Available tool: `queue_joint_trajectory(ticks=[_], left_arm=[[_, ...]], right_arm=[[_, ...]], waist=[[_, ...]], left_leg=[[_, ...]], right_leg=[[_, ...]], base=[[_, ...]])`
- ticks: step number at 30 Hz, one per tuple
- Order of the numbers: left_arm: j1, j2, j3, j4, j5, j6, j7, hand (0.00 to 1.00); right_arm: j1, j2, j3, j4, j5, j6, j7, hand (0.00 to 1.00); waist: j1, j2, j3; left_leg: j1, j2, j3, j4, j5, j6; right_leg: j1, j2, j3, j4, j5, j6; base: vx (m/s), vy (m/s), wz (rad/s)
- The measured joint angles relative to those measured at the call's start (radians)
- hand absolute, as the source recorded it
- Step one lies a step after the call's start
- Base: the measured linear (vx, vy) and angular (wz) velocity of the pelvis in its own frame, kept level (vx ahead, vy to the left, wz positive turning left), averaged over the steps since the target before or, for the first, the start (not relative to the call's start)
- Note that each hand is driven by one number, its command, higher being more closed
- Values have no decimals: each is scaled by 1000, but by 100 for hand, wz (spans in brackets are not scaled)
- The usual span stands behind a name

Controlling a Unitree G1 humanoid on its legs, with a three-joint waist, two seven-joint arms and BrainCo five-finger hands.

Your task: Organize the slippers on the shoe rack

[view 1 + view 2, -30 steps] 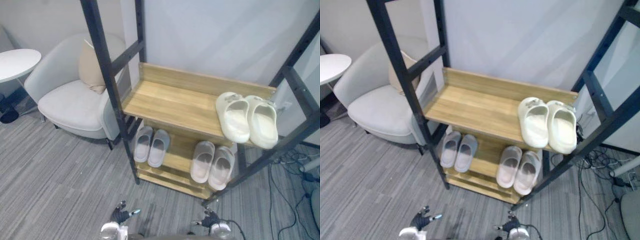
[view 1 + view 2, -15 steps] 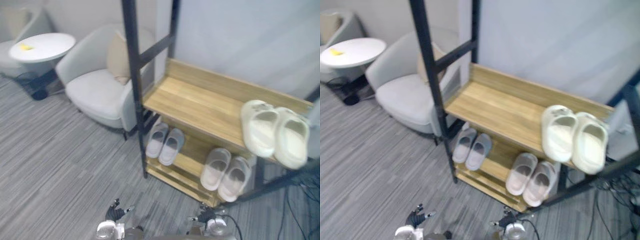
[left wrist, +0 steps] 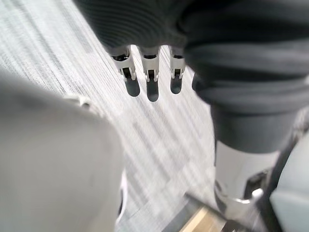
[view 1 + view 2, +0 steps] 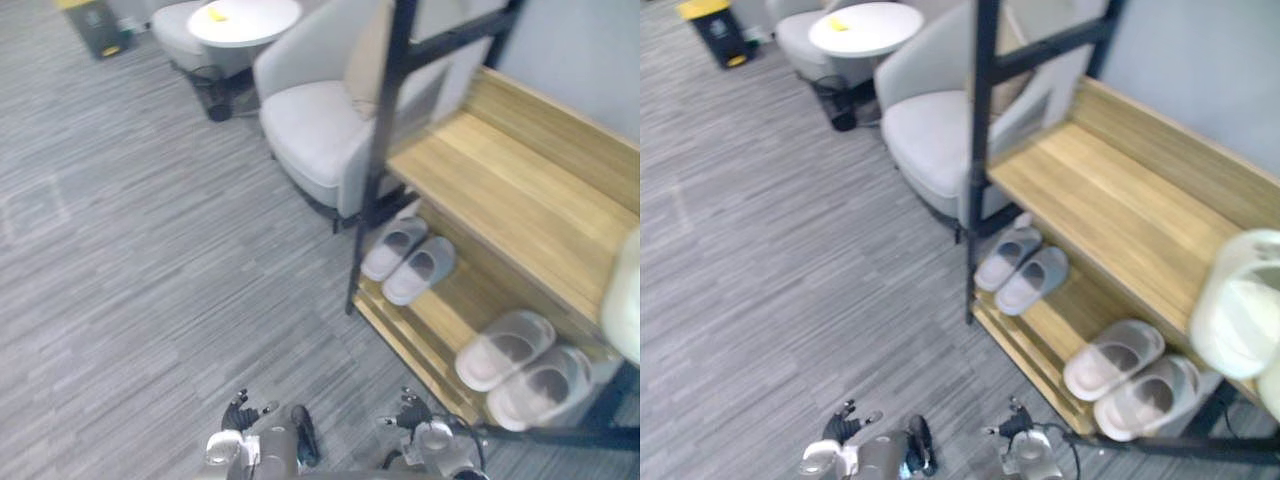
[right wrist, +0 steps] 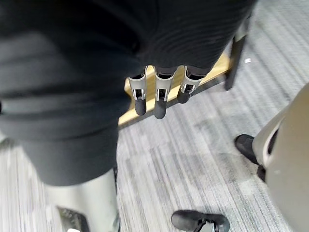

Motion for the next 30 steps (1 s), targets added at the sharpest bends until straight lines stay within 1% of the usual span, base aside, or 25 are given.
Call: queue_joint_trajectory(ticks=[1,2,4,6,7,8,9,10,11,12,13,15,16,18,19,20,21,22,24,25,26,27,28,29,30], left_arm=[[7,-15,23,17,-2,-5,0,0],[0,-15,24,26,2,-3,0,0],[-2,-11,25,28,8,-3,0,0],[-1,-12,25,30,9,-3,0,0],[-1,-13,23,36,9,0,0,0],[-1,-10,22,41,9,7,0,0],[-1,-10,21,52,9,8,-1,0],[3,-11,21,58,9,8,0,0],[8,-10,21,57,9,8,0,0],[9,-11,21,57,9,8,0,0],[3,-14,21,60,9,8,0,0],[-19,-26,21,68,9,8,0,0],[-29,-34,21,70,9,8,0,0],[-31,-30,22,69,9,7,0,0],[-28,-20,24,68,9,6,1,0],[-24,-17,25,68,9,6,2,0],[-20,-26,25,68,9,6,2,0],[-6,-39,27,70,9,5,0,0],[-10,-44,55,69,9,6,0,0],[-10,-45,78,69,9,7,0,0],[-8,-52,104,65,7,8,1,0],[-9,-53,129,48,-2,6,1,0],[-14,-48,140,32,-8,6,2,0],[-16,-41,140,14,-9,4,1,0],[-17,-39,141,11,-9,2,1,0]], right_arm=[[6,-4,-5,-1,17,2,0,0],[9,-5,-6,-1,18,4,-1,0],[12,4,-21,0,19,8,4,0],[-7,15,-21,2,18,10,6,0],[-7,25,-20,2,18,9,7,0],[-7,33,-20,1,18,8,11,0],[-3,37,-19,1,18,8,14,0],[0,38,-17,0,18,7,18,0],[4,37,-13,-4,19,6,20,0],[3,32,-5,-4,18,4,20,0],[0,24,1,-4,18,1,21,0],[-11,13,2,-16,20,-1,21,0],[-14,7,2,-29,21,-3,21,0],[-17,9,4,-36,24,-3,21,0],[-15,10,21,-36,24,-2,21,0],[-12,9,27,-37,24,-2,21,0],[-14,-4,39,-41,24,-3,22,0],[-19,-7,37,-40,23,-3,22,0],[-26,-8,38,-37,23,-1,22,0],[-26,-7,42,-37,23,0,22,0],[-26,-6,46,-37,24,4,21,0],[-25,-2,54,-36,26,9,20,0],[-20,1,67,-33,38,9,17,0],[-17,2,83,-26,57,10,13,0],[-17,1,84,-25,58,11,11,0]], waist=[[12,36,-2],[10,34,-1],[11,14,-7],[17,20,-9],[14,18,-8],[11,17,-6],[2,19,-5],[-3,24,-2],[-4,27,-1],[-6,26,-1],[-8,29,1],[-10,41,11],[-13,47,20],[-21,32,31],[-19,9,38],[-25,3,34],[-35,10,27],[-36,54,10],[-35,66,13],[-35,75,19],[-32,86,37],[-22,87,51],[-4,75,59],[6,48,65],[8,44,65]], left_leg=[[24,31,28,47,-25,-57],[26,14,9,40,-22,-55],[42,-56,-24,-10,-25,-45],[61,-71,-48,-13,-38,-29],[90,-78,-66,-28,-41,-27],[128,-83,-85,-52,-40,-27],[173,-82,-118,-75,-40,-27],[222,-80,-155,-105,-37,-31],[253,-79,-176,-127,-34,-36],[274,-76,-191,-144,-32,-39],[306,-67,-233,-171,-31,-43],[322,-51,-290,-201,-24,-55],[339,-43,-332,-223,-19,-69],[372,-52,-393,-248,-27,-92],[407,-68,-442,-253,-50,-118],[417,-71,-469,-247,-68,-122],[423,-49,-512,-226,-95,-136],[399,-7,-545,-171,-127,-165],[296,27,-537,14,-133,-178],[209,62,-508,201,-113,-210],[132,124,-459,399,-92,-226],[84,185,-393,543,-94,-218],[39,217,-336,621,-107,-195],[-16,211,-299,612,-116,-179],[-36,207,-289,594,-118,-177]], right_leg=[[28,11,-19,6,-2,18],[35,7,-9,5,1,21],[47,-10,7,9,22,15],[20,-50,-3,149,39,39],[-21,-84,1,290,50,43],[-66,-110,24,445,57,24],[-107,-104,56,590,34,-9],[-145,-74,89,683,1,-12],[-167,-52,98,697,-24,-19],[-190,-36,96,684,-41,-32],[-255,7,86,601,-60,-47],[-331,74,130,437,-43,-59],[-371,124,191,300,8,-52],[-381,152,276,108,129,-40],[-381,142,321,86,186,-61],[-388,140,341,119,219,-80],[-402,145,338,205,209,-97],[-412,156,277,260,120,-108],[-390,162,234,251,87,-117],[-350,174,204,225,77,-125],[-282,203,179,184,72,-146],[-211,223,148,150,59,-160],[-143,231,130,109,49,-165],[-75,231,109,50,43,-158],[-57,231,102,31,43,-157]], base=[[88,179,99],[127,177,94],[189,178,66],[220,139,36],[177,113,37],[252,105,56],[284,64,78],[293,48,84],[288,33,71],[281,12,74],[278,-1,73],[316,-70,96],[371,-122,107],[385,-195,118],[377,-253,118],[401,-307,114],[433,-299,110],[541,-347,109],[403,-269,75],[351,-239,62],[449,-254,61],[542,-259,48],[521,-227,48],[430,-169,41],[520,-134,53]])
